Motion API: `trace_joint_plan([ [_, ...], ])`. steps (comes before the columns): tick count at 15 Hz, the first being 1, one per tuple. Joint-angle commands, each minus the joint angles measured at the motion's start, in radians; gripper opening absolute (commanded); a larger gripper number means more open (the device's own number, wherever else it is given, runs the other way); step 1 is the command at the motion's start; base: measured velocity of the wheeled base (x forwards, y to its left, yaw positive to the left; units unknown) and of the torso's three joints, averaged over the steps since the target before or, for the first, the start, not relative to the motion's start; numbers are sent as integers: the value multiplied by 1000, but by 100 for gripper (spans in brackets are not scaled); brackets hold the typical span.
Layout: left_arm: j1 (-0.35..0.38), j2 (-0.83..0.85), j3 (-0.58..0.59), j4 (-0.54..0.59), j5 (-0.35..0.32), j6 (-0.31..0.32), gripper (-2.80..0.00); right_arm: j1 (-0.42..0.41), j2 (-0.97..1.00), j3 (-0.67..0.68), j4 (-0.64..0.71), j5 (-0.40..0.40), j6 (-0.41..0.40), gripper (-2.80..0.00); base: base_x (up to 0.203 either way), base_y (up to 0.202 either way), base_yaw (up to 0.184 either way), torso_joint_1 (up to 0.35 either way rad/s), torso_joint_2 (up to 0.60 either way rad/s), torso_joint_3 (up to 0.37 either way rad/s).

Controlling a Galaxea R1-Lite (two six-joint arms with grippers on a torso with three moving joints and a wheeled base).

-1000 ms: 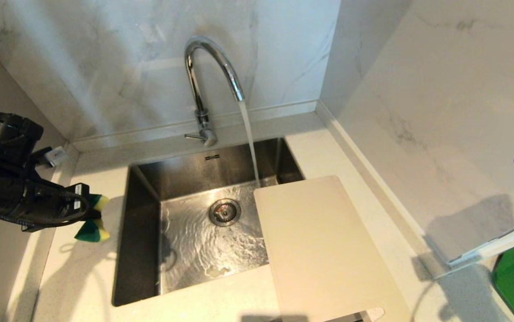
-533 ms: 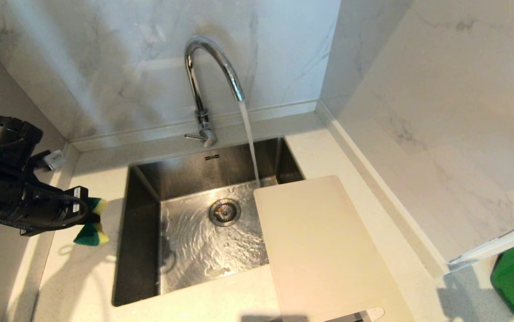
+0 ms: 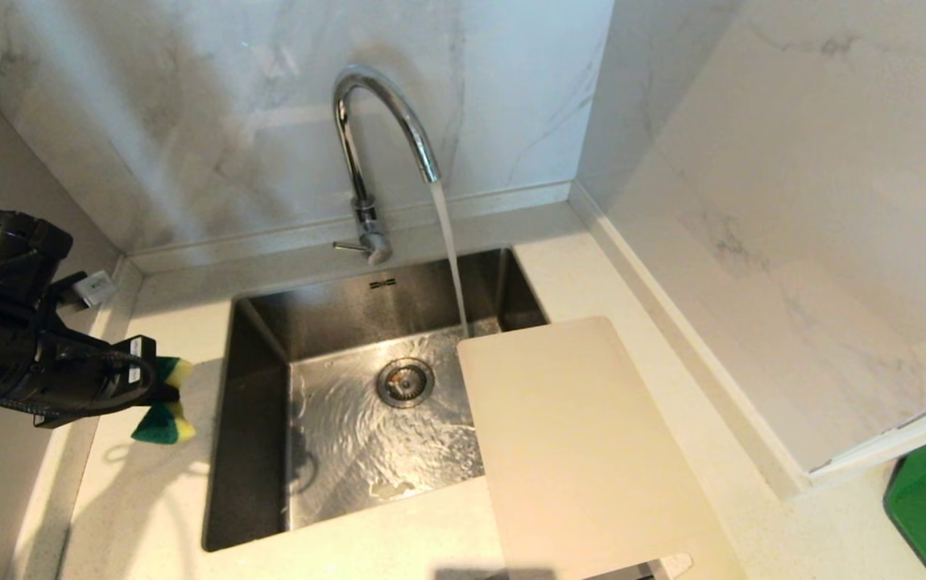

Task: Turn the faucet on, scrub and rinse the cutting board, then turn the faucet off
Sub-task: Put down the cleaning cloth

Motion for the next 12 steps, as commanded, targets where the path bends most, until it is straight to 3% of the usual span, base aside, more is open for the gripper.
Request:
trace_joint_plan([
  [1, 0, -2, 0, 2, 1, -3, -280, 0, -144, 130, -13, 21, 7, -280, 0, 0, 0, 0, 0, 0],
  [3, 0, -1, 4, 2, 0, -4, -280, 0, -145, 237, -125, 40, 35, -280, 0, 0, 0, 0, 0, 0],
  [5, 0, 1, 4, 0, 0, -2, -280, 0, -145, 304, -271, 110, 53, -280, 0, 0, 0, 0, 0, 0],
  [8, -6, 6, -1, -2, 0, 1, -280, 2, -145, 304, -225, 128, 54, -280, 0, 0, 0, 0, 0, 0],
  [11, -16, 12, -1, -4, 0, -2, -280, 112, -214, 304, -224, 128, 62, -280, 0, 0, 0, 0, 0, 0],
  [12, -17, 15, 1, -4, -2, -4, -280, 116, -244, 304, -224, 128, 67, -280, 0, 0, 0, 0, 0, 0],
])
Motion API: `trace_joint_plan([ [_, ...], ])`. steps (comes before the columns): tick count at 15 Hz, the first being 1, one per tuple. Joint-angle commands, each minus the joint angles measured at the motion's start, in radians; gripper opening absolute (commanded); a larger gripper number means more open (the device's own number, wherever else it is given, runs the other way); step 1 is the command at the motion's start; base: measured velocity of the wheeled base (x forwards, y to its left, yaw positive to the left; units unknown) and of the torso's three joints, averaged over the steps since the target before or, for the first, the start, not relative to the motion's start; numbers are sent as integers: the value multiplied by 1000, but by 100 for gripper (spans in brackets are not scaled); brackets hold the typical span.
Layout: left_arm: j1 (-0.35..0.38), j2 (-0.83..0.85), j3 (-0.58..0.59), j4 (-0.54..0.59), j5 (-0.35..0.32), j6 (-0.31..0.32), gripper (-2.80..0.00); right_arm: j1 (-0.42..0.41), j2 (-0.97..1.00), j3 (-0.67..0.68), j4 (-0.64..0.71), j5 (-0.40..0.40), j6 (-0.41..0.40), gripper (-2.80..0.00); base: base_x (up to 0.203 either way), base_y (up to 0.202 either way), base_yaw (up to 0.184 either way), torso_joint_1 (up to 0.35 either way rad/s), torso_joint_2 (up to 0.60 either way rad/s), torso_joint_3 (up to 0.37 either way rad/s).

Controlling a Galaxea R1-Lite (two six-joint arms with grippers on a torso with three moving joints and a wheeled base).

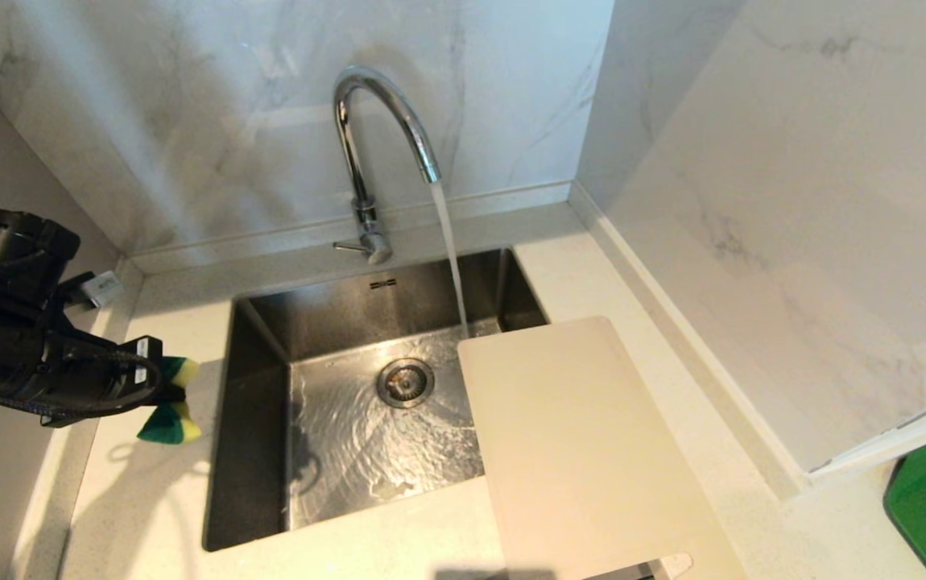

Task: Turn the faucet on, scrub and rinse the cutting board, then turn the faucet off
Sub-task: Put down the cleaning cloth

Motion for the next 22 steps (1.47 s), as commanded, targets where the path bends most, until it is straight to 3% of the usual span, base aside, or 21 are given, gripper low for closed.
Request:
trace_joint_plan([
  [1, -4, 9, 2, 2, -1, -3, -280, 22, -103, 1, 9, 1, -1, -280, 0, 0, 0, 0, 0, 0],
  [4, -4, 13, 0, 2, -1, -2, -280, 11, -252, 1, 30, 0, -23, -280, 0, 0, 0, 0, 0, 0],
  [6, -4, 35, -2, 2, 2, 0, -280, 6, -242, 1, 34, -1, -30, -280, 0, 0, 0, 0, 0, 0],
  [9, -4, 46, -13, 5, 14, 8, -280, 5, -242, 1, 30, -28, 48, -280, 0, 0, 0, 0, 0, 0],
  [14, -4, 48, -28, 41, 41, 10, -280, 6, -242, 0, 30, -30, 48, -280, 0, 0, 0, 0, 0, 0],
  [17, 4, 49, -29, 139, 102, 79, -280, 5, -242, 1, 30, -29, 48, -280, 0, 0, 0, 0, 0, 0],
  [22, 89, 111, 91, 142, 100, 115, -280, 6, -242, 2, 30, -29, 48, -280, 0, 0, 0, 0, 0, 0],
])
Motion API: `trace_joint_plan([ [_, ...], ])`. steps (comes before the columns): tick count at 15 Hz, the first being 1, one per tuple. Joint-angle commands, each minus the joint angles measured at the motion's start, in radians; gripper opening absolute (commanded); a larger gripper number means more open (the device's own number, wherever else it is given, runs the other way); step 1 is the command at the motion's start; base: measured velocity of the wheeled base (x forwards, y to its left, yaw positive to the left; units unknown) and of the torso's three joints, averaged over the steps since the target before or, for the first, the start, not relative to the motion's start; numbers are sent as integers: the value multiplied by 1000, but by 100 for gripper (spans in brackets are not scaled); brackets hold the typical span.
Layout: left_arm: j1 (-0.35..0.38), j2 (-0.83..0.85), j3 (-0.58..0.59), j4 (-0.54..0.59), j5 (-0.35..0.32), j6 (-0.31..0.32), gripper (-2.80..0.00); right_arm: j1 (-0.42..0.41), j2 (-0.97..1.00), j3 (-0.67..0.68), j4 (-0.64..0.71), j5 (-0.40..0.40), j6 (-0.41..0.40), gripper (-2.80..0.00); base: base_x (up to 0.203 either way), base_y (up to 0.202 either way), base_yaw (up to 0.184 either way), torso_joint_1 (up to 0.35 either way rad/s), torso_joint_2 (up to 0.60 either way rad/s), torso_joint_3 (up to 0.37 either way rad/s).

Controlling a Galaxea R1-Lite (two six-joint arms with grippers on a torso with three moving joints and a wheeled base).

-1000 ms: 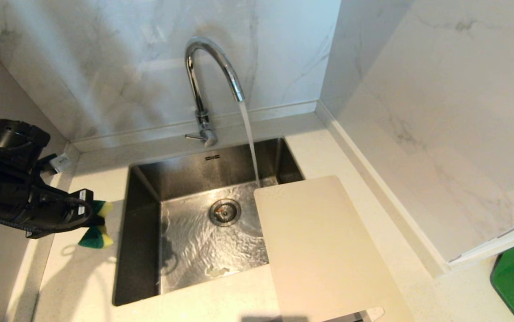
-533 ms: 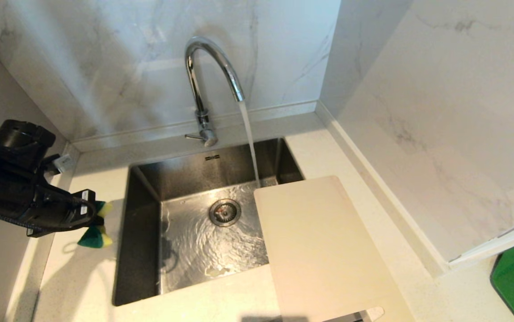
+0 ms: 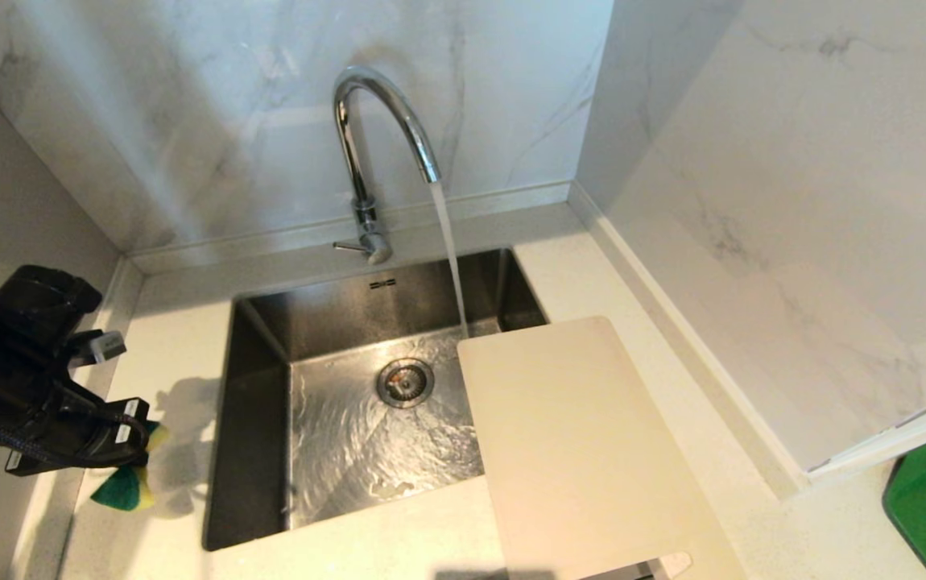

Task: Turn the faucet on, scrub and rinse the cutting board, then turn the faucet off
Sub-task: Put down the cleaning cloth

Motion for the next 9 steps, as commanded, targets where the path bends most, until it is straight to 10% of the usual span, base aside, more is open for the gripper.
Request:
trace_joint_plan([
  [1, 28, 52, 64, -26, -3, -1, -280, 1, 2, 1, 0, 1, 0, -280, 0, 0, 0, 0, 0, 0],
  [9, 84, 187, 109, -161, -41, 17, -280, 0, 2, 1, -1, 1, -2, -280, 0, 0, 0, 0, 0, 0],
])
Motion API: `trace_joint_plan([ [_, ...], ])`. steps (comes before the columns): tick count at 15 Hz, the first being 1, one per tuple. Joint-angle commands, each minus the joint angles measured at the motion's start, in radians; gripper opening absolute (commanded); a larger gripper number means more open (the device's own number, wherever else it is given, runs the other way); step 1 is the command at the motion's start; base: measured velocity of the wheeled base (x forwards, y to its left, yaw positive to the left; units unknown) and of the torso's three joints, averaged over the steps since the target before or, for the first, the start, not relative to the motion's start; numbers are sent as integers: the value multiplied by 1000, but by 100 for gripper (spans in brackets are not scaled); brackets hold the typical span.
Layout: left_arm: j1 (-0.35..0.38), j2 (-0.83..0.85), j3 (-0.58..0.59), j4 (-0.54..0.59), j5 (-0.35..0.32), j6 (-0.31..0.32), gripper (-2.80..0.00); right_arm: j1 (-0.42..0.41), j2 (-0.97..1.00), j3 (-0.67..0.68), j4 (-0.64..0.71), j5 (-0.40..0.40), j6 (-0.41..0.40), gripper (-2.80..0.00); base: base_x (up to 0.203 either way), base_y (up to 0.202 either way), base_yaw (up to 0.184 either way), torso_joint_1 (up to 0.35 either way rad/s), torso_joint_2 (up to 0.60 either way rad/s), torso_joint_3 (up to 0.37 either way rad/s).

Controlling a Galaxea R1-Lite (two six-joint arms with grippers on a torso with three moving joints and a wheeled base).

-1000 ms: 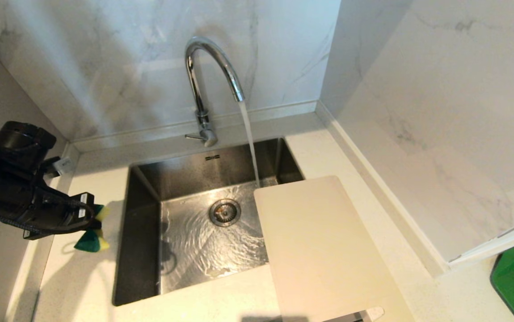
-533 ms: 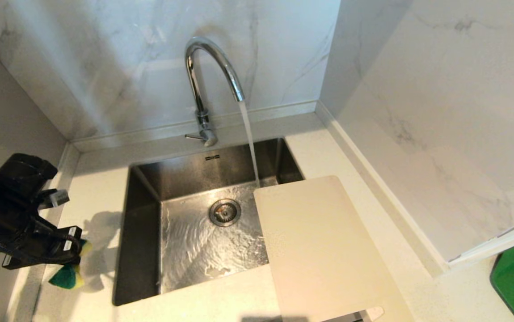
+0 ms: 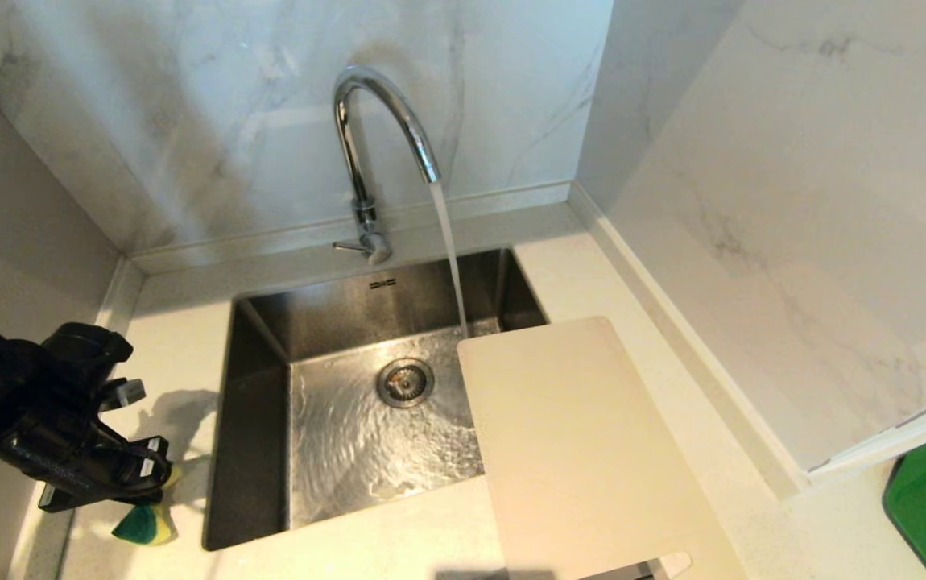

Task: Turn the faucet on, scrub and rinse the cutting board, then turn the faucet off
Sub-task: Put down the cleaning cloth

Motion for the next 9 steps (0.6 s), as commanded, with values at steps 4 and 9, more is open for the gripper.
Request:
trace_joint_plan([
  [4, 35, 32, -4, -5, 0, 33, -280, -1, 2, 1, -1, 1, -1, -280, 0, 0, 0, 0, 0, 0],
  [9, 39, -33, 2, 2, -5, 40, 0, 0, 2, 1, -1, 1, -1, -280, 0, 0, 0, 0, 0, 0],
])
